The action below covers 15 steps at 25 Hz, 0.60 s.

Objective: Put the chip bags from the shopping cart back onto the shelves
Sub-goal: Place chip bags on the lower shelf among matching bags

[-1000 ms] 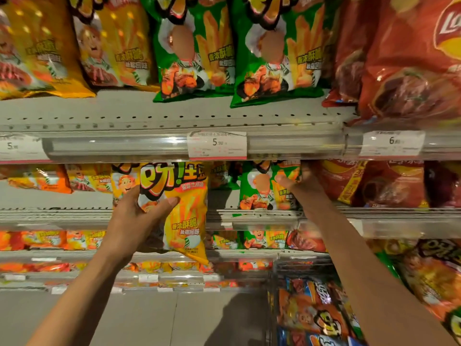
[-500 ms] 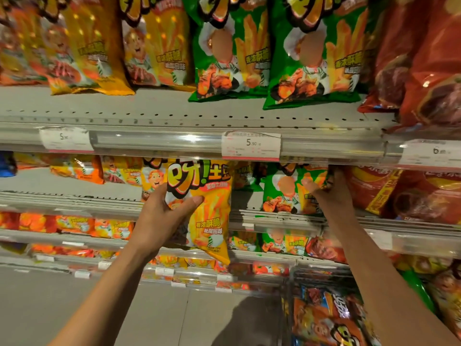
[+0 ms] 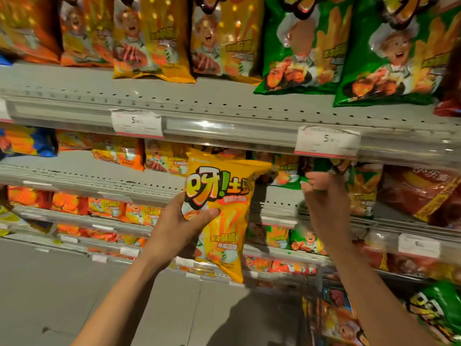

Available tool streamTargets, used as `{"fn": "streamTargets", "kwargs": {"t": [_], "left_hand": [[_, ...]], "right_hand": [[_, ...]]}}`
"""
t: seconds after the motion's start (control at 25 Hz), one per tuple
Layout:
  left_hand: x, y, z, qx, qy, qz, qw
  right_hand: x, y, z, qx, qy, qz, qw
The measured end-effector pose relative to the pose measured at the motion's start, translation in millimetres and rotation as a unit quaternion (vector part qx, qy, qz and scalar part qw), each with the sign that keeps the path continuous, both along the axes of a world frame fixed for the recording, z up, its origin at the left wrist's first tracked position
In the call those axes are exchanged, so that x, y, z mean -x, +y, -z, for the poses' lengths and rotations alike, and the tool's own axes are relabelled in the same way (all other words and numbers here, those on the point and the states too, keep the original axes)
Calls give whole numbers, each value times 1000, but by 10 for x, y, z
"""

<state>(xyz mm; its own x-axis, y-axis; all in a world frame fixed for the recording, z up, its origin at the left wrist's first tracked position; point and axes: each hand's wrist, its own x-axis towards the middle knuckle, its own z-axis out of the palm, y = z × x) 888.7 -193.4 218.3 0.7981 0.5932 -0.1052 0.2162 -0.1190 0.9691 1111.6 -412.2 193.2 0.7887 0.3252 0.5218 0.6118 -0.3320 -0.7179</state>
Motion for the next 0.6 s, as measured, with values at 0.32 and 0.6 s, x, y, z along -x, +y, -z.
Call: {"fn": "streamTargets", "kwargs": {"t": [0.32,0.6], "left_hand": [[323,1520,-154,-63,-81,-126,987],[-110,2007,-207,-64,-125,-82,987]], "right_hand": [[735,1133,3,118,72,-39,990],[1040,1510,66,200,105,9,974]]}}
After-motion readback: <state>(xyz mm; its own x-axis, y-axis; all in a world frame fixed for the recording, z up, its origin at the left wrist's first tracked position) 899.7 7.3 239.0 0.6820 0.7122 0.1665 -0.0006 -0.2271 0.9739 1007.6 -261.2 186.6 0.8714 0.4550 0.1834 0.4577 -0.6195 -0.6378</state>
